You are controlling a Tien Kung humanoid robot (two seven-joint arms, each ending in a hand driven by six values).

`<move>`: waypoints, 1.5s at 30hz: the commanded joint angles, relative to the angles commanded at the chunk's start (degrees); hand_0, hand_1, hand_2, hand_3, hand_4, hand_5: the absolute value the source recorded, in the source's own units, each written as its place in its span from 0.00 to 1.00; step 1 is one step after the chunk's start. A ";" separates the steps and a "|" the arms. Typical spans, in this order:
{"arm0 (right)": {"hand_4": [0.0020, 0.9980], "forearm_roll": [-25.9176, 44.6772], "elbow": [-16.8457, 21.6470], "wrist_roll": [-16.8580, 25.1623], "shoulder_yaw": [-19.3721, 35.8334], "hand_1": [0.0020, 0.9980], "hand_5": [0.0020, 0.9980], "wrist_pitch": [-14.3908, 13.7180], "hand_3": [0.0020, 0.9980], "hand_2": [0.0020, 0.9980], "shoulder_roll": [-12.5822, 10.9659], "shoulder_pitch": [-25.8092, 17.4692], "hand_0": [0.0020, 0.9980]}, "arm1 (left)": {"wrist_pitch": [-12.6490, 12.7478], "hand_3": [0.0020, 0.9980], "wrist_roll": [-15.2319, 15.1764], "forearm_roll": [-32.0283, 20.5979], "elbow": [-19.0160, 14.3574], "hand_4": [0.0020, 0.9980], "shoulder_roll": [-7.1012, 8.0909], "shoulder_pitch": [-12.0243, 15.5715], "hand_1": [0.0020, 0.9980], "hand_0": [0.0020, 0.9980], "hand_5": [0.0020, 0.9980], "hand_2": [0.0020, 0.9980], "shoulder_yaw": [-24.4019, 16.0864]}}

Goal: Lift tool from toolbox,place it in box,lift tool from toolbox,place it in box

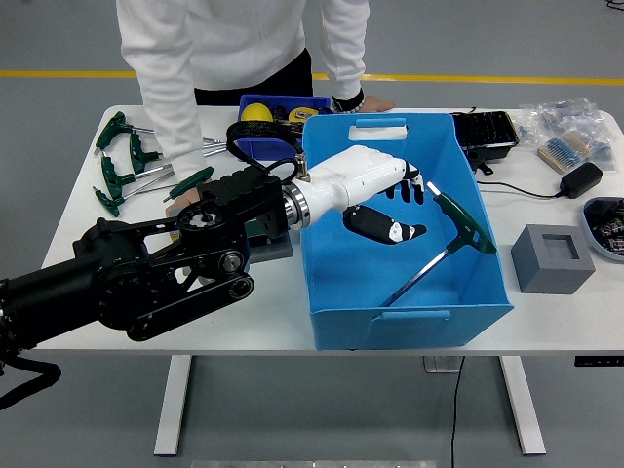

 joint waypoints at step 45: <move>0.79 0.57 -0.27 -0.08 0.18 0.68 0.69 -0.04 0.55 0.72 0.82 -0.97 0.70 | -7.28 0.78 5.17 14.82 8.48 1.00 14.25 9.12 0.71 0.73 0.66 0.77 -12.07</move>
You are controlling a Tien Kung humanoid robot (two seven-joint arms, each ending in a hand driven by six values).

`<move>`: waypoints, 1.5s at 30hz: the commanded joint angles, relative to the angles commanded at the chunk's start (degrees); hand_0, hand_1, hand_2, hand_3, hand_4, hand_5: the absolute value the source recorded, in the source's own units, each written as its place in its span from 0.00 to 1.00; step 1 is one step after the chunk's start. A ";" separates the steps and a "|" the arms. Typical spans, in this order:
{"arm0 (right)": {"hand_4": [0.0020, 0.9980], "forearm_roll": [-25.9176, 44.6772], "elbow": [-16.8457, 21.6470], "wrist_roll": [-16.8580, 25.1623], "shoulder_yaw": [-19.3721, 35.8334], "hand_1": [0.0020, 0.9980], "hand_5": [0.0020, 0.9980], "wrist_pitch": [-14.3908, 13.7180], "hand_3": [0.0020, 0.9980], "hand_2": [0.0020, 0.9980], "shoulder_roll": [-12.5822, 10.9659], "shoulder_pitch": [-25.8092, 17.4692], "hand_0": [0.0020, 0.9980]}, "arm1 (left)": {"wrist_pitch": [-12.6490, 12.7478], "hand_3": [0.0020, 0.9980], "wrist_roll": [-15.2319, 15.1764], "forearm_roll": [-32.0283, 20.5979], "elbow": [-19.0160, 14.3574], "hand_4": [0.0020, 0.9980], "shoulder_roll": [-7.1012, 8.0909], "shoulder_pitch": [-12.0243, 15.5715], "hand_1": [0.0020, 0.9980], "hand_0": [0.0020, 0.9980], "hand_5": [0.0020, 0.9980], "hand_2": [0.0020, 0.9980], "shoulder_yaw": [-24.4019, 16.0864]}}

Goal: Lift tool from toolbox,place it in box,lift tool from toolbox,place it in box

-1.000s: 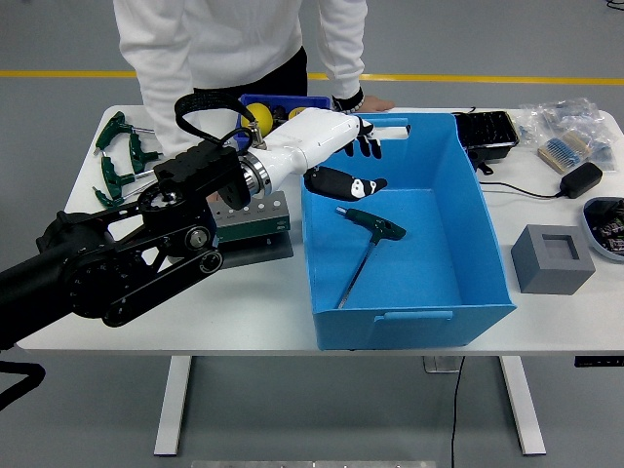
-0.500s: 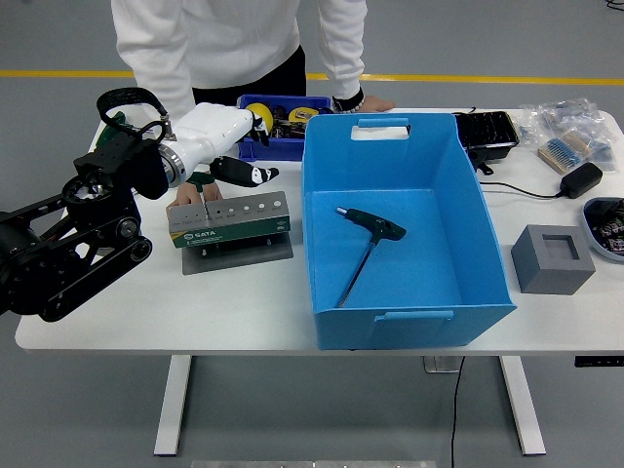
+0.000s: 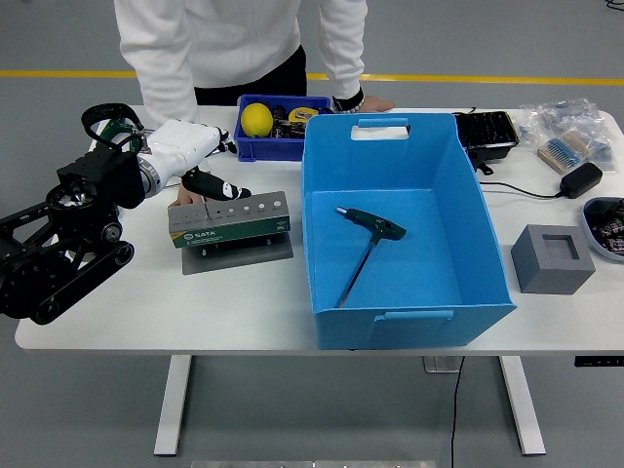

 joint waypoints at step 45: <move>0.79 1.05 0.07 0.23 -0.74 0.67 0.69 0.16 0.55 0.72 -0.08 0.18 0.70 | -8.08 0.59 1.76 5.08 3.11 1.00 0.75 -4.43 0.61 0.88 0.74 0.61 10.94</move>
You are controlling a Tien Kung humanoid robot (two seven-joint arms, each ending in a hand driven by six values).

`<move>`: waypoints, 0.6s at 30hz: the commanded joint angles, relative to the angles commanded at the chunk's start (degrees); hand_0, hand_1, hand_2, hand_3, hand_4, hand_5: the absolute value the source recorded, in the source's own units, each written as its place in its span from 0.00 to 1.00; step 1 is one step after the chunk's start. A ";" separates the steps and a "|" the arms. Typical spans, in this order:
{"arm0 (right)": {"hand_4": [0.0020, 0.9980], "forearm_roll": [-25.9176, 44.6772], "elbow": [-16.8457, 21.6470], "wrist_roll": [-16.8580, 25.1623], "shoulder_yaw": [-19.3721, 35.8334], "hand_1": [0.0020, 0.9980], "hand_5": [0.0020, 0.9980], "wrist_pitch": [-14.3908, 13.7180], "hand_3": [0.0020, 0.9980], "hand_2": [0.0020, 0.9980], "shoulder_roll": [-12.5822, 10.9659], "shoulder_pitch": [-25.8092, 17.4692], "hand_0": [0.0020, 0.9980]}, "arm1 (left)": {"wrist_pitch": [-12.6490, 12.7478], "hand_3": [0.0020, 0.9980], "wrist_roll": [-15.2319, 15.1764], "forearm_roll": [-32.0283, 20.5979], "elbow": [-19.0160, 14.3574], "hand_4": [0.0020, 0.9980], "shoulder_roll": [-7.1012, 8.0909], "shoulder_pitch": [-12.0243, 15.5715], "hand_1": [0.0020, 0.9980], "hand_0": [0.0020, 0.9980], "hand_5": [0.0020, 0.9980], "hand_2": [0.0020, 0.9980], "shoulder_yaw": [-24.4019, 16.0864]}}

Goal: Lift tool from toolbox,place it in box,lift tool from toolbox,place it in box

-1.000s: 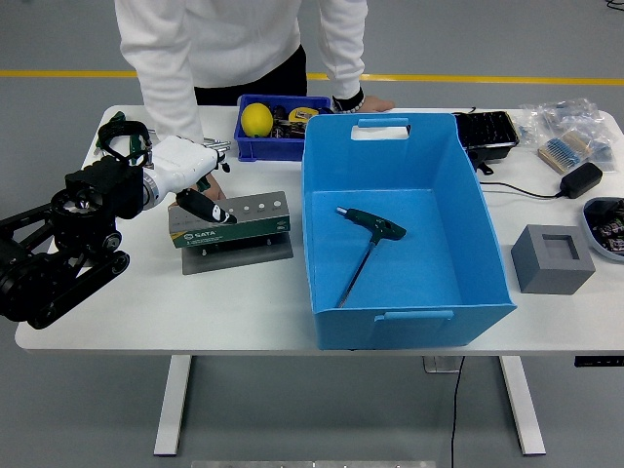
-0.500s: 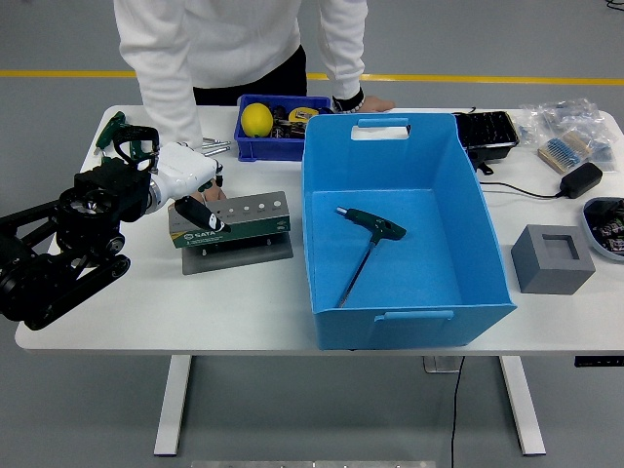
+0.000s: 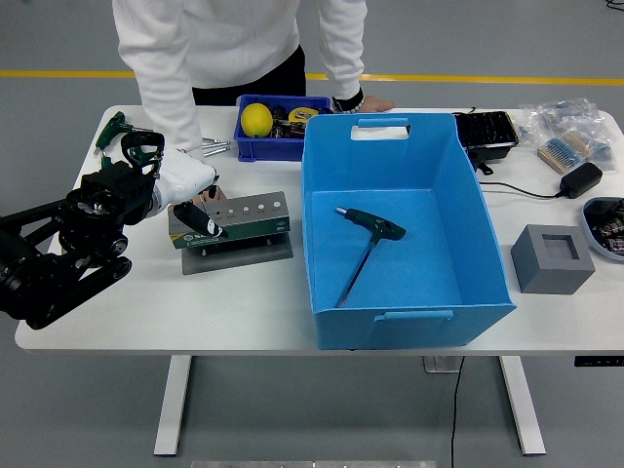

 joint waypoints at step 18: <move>0.79 -0.19 0.00 -0.05 0.08 0.67 0.69 -0.01 0.55 0.72 -0.04 0.09 0.70 | -1.73 0.53 0.36 0.33 1.61 1.00 -0.42 -0.91 0.61 0.89 0.77 0.60 1.06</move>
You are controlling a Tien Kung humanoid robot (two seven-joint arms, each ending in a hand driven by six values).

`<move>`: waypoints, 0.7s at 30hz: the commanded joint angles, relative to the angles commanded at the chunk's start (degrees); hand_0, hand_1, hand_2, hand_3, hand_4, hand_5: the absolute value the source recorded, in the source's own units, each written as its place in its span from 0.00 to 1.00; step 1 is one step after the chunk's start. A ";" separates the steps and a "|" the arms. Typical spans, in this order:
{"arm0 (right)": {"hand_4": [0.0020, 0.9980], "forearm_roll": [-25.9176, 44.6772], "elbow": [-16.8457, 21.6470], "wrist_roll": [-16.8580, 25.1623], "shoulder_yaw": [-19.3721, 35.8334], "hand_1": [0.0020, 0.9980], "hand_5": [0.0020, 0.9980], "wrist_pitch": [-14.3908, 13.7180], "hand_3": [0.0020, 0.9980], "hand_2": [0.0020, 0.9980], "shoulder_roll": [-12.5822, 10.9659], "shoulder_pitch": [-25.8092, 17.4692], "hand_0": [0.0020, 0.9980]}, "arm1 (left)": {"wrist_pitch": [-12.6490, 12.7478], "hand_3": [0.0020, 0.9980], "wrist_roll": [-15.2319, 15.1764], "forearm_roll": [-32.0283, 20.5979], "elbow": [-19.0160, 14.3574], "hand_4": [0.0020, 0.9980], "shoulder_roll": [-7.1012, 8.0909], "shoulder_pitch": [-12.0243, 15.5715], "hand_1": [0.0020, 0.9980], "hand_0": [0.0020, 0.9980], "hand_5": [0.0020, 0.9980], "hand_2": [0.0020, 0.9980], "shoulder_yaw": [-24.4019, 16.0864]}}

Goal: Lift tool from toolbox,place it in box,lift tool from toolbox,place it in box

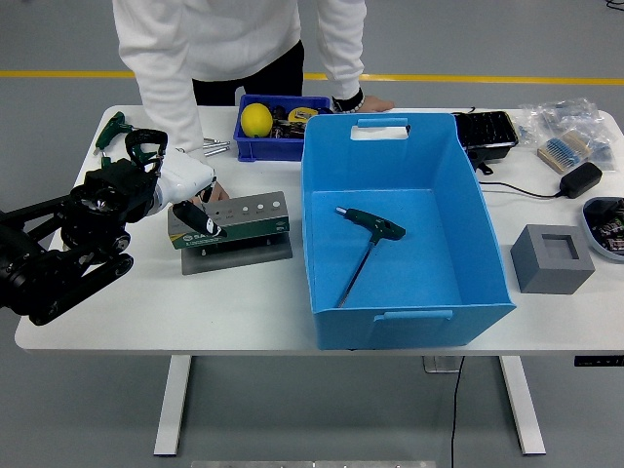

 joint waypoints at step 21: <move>0.79 -0.17 0.01 -0.07 0.06 0.67 0.69 -0.02 0.55 0.72 -0.02 0.06 0.70 | -1.20 0.46 -0.11 -4.34 0.07 0.99 -0.18 -0.39 0.57 0.89 0.77 0.53 -0.39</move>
